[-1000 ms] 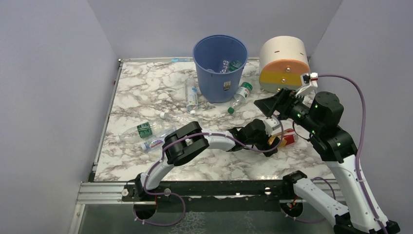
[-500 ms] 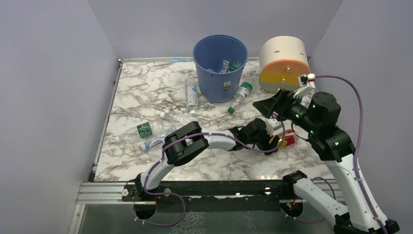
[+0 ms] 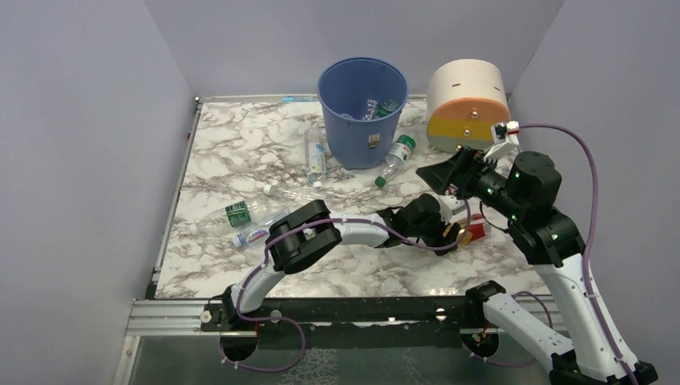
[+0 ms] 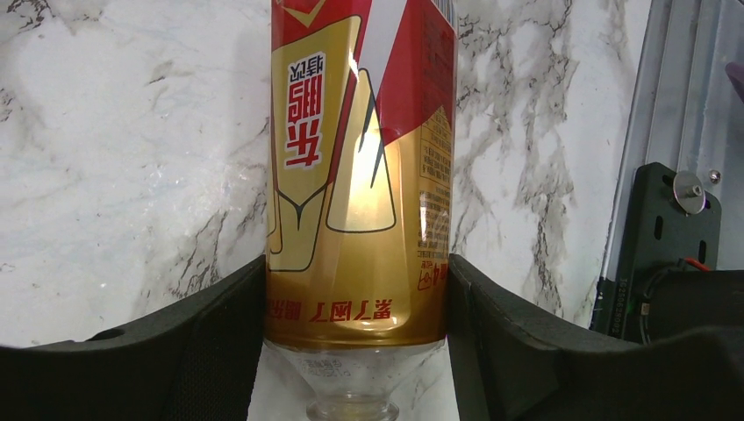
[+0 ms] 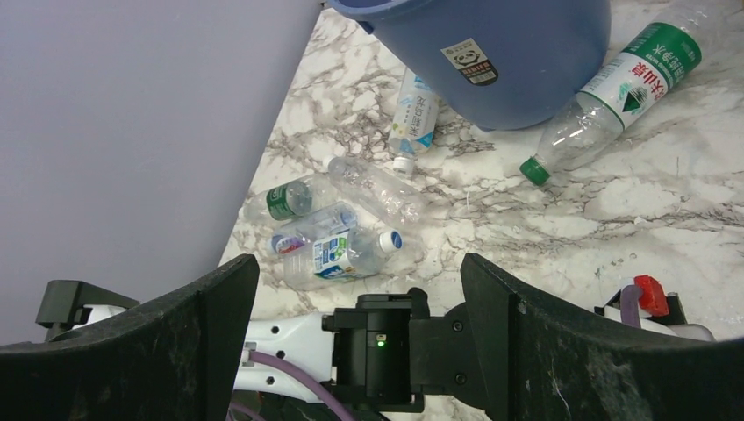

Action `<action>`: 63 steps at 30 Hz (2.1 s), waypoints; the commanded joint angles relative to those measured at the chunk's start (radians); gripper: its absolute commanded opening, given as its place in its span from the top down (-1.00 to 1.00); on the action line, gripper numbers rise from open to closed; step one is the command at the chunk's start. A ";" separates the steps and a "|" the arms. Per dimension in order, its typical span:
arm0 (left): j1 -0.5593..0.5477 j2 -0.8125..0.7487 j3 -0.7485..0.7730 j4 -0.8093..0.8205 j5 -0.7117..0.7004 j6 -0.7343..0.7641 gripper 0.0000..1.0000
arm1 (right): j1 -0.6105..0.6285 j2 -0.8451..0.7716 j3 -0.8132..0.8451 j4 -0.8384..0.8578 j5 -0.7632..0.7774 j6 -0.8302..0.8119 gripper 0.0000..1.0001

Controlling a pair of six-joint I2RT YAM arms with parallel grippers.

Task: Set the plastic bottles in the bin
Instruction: Pick up the plastic bottle at the center of the board.

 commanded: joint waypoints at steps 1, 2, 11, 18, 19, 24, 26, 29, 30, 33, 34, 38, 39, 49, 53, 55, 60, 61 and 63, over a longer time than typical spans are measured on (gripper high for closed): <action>-0.005 -0.093 -0.030 -0.020 -0.022 0.002 0.32 | 0.004 -0.015 0.024 0.008 -0.022 0.008 -0.77; -0.005 -0.102 -0.039 -0.020 -0.028 0.005 0.33 | 0.003 -0.014 0.026 0.008 -0.021 0.008 -0.77; 0.000 -0.199 -0.167 -0.017 -0.078 0.011 0.34 | 0.004 0.003 0.077 0.006 -0.029 0.006 -0.77; 0.003 -0.310 -0.321 -0.014 -0.140 0.013 0.33 | 0.004 0.024 0.118 0.015 -0.035 0.009 -0.77; 0.003 -0.328 -0.340 -0.013 -0.148 0.011 0.33 | 0.004 0.027 0.121 0.018 -0.036 0.009 -0.77; 0.003 -0.416 -0.429 -0.015 -0.181 0.000 0.34 | 0.004 0.047 0.131 0.034 -0.042 0.011 -0.77; 0.002 -0.458 -0.461 -0.018 -0.193 -0.006 0.34 | 0.003 0.054 0.132 0.040 -0.045 0.011 -0.77; 0.003 -0.515 -0.501 -0.028 -0.215 -0.010 0.34 | 0.003 0.063 0.126 0.050 -0.047 0.009 -0.77; 0.002 -0.556 -0.515 -0.034 -0.223 -0.010 0.34 | 0.004 0.067 0.123 0.053 -0.049 0.009 -0.77; 0.003 -0.636 -0.551 -0.053 -0.247 -0.010 0.34 | 0.004 0.077 0.111 0.069 -0.059 0.012 -0.77; 0.003 -0.660 -0.561 -0.060 -0.255 -0.009 0.34 | 0.004 0.080 0.106 0.075 -0.064 0.013 -0.77; 0.005 -0.749 -0.593 -0.100 -0.285 -0.001 0.34 | 0.004 0.096 0.081 0.098 -0.081 0.019 -0.77; 0.006 -0.771 -0.601 -0.108 -0.292 0.001 0.34 | 0.004 0.103 0.075 0.104 -0.088 0.021 -0.77; 0.014 -0.973 -0.655 -0.215 -0.386 0.017 0.33 | 0.003 0.176 0.053 0.132 -0.148 0.023 -0.78; 0.021 -1.027 -0.668 -0.253 -0.417 0.021 0.30 | 0.004 0.197 0.036 0.148 -0.170 0.027 -0.78; 0.022 -1.044 -0.670 -0.276 -0.433 0.025 0.30 | 0.004 0.208 0.028 0.154 -0.182 0.027 -0.78; 0.029 -1.105 -0.696 -0.295 -0.446 0.021 0.30 | 0.004 0.235 -0.019 0.183 -0.222 0.034 -0.78; 0.029 -1.118 -0.702 -0.299 -0.452 0.020 0.30 | 0.003 0.243 -0.029 0.189 -0.233 0.037 -0.78; 0.031 -1.143 -0.710 -0.308 -0.460 0.017 0.30 | 0.004 0.257 -0.048 0.206 -0.255 0.044 -0.78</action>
